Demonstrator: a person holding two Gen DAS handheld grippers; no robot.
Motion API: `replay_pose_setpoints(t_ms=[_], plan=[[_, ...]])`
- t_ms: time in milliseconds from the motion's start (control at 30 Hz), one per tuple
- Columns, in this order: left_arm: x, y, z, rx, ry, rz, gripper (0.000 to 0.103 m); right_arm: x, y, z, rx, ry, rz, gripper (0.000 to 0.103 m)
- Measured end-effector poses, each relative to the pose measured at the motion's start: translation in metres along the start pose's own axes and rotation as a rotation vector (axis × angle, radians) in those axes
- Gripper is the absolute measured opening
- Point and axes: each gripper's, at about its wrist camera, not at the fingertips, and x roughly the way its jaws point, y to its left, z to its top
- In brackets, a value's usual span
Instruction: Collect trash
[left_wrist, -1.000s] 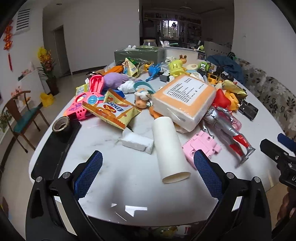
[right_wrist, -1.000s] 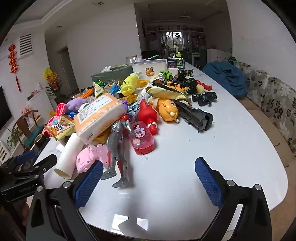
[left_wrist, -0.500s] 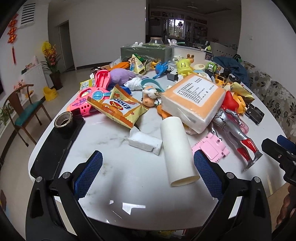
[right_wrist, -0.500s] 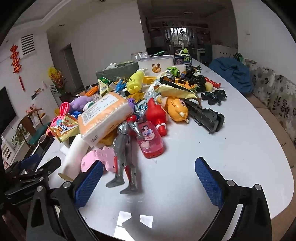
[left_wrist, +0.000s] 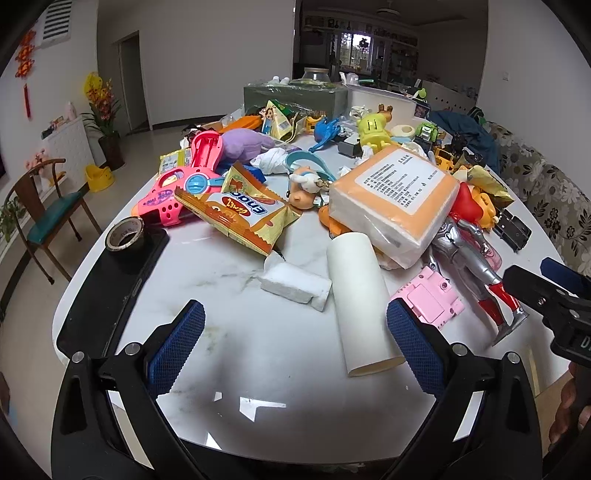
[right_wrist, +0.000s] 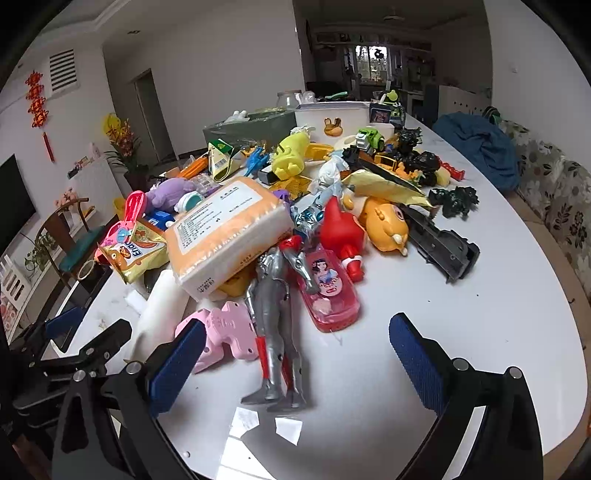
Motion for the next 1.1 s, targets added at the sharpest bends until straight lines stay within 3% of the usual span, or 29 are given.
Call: replay_pose_setpoints(t_ms=[1100], plan=[[0.002, 0.005, 0.003, -0.004, -0.001, -0.008, 0.096, 0.026, 0.005, 0.013, 0.037, 0.050, -0.010, 0.098]])
